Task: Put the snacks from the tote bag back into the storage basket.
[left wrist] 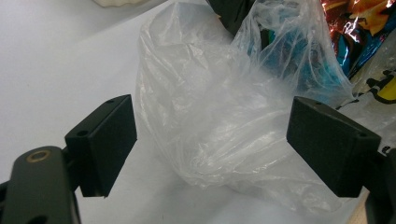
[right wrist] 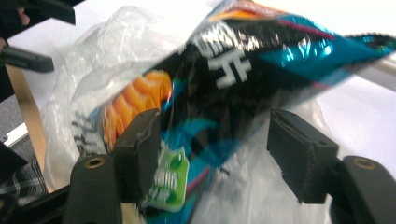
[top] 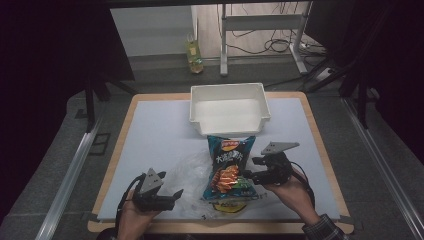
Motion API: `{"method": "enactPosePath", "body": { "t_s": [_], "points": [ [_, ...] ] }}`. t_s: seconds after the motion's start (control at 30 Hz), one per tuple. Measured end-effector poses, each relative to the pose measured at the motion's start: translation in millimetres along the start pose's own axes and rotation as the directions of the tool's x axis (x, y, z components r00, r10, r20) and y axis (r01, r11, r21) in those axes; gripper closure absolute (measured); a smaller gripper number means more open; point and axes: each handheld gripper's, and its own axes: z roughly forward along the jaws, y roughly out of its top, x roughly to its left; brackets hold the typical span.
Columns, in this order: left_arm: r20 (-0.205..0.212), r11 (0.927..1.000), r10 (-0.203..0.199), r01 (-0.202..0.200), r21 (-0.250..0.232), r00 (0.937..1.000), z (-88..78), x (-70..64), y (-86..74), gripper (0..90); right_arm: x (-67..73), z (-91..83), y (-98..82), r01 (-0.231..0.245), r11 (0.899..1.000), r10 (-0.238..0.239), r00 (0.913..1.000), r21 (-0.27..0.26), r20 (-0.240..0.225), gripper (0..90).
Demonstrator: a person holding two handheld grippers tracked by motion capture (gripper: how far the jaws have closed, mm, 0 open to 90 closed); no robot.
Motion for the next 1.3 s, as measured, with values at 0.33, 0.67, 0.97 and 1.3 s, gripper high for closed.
{"method": "enactPosePath", "body": {
  "t_s": [0.33,0.67,0.97,1.3],
  "points": [
    [0.002,0.9997,0.014,-0.014,0.018,0.9999,2.3,-2.0,-0.2,15.7,5.2,24.3,32.6,-0.005,1.000,0.006,0.9993,-0.021,0.037,19.5],
    [-0.006,0.9982,0.040,-0.039,0.046,0.9992,4.6,-3.9,-0.7,16.2,4.9,50.8,30.8,0.007,0.999,-0.011,0.9965,0.045,0.083,26.0],
    [-0.015,0.9968,0.056,-0.055,0.058,0.9983,5.8,-4.9,-1.1,16.9,4.6,55.3,24.5,-0.005,0.998,0.002,0.9988,0.063,0.050,41.0],
    [-0.017,0.9964,0.059,-0.058,0.062,0.9981,6.4,-5.2,-1.1,17.1,3.4,52.2,15.4,-0.033,0.998,0.034,0.9993,0.062,-0.019,71.1]
  ]
}}
